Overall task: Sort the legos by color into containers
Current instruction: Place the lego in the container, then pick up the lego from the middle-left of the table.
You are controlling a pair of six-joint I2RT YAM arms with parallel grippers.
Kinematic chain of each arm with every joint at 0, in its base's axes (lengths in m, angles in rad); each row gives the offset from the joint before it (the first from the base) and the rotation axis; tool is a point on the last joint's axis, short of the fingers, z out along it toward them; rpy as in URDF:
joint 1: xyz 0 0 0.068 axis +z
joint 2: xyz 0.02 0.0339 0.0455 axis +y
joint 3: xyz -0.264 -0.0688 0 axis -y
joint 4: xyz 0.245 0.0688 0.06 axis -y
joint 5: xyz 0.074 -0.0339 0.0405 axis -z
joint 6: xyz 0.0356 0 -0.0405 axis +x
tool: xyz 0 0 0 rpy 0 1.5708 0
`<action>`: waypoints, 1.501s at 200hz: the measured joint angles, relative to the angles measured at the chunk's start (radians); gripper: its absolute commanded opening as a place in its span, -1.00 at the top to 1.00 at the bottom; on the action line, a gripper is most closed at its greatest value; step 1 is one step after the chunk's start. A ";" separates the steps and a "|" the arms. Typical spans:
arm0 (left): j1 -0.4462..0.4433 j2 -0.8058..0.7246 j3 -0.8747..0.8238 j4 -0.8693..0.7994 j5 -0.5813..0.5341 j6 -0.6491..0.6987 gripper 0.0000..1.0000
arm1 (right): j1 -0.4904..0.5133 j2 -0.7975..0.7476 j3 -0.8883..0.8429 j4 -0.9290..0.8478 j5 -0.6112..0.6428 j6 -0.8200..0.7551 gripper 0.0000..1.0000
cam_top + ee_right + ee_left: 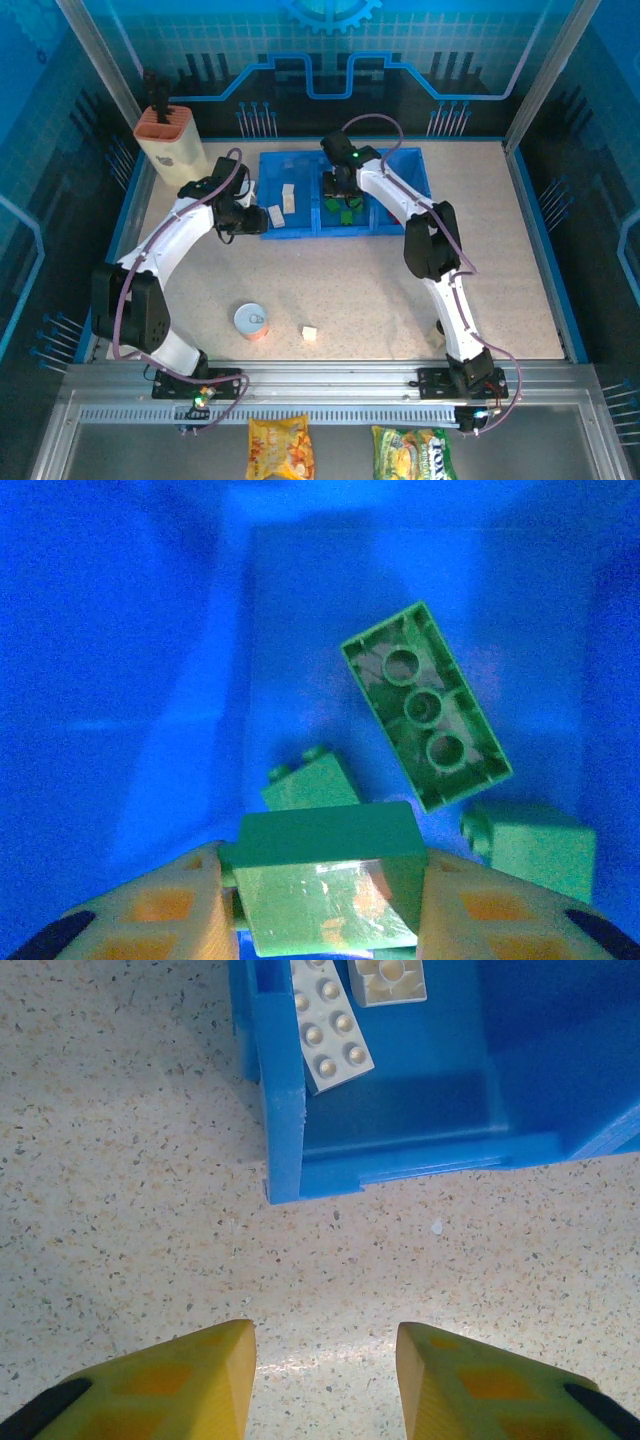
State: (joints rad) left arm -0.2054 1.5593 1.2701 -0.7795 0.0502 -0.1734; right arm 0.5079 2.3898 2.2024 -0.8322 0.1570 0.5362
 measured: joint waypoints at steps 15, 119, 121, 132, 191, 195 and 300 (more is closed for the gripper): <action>0.000 0.000 0.000 0.000 0.000 0.000 0.15 | -0.009 0.008 -0.017 0.050 -0.022 0.005 0.17; 0.001 0.000 -0.007 0.000 0.012 0.000 0.15 | -0.032 -0.019 -0.196 0.241 -0.095 0.013 -0.10; 0.001 0.000 -0.007 0.000 0.013 -0.001 0.15 | -0.031 -0.021 -0.199 0.241 -0.095 0.012 -0.10; 0.001 -0.001 -0.007 0.000 0.020 -0.002 0.15 | -0.031 -0.043 -0.223 0.243 -0.098 0.010 -0.12; -0.031 -0.002 -0.007 -0.002 0.035 -0.010 0.14 | -0.027 -0.190 -0.306 0.242 -0.090 -0.019 -0.14; -0.037 -0.002 -0.007 -0.003 0.035 -0.010 0.14 | -0.026 -0.200 -0.310 0.240 -0.089 -0.022 -0.14; -0.198 -0.069 -0.066 -0.053 0.034 -0.093 0.10 | 0.054 -0.453 -0.540 0.157 -0.026 -0.070 -0.13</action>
State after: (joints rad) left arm -0.4038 1.4906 1.2045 -0.8330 0.0837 -0.2661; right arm 0.5617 1.9366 1.6627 -0.6750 0.1307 0.4664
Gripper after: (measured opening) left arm 0.445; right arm 0.566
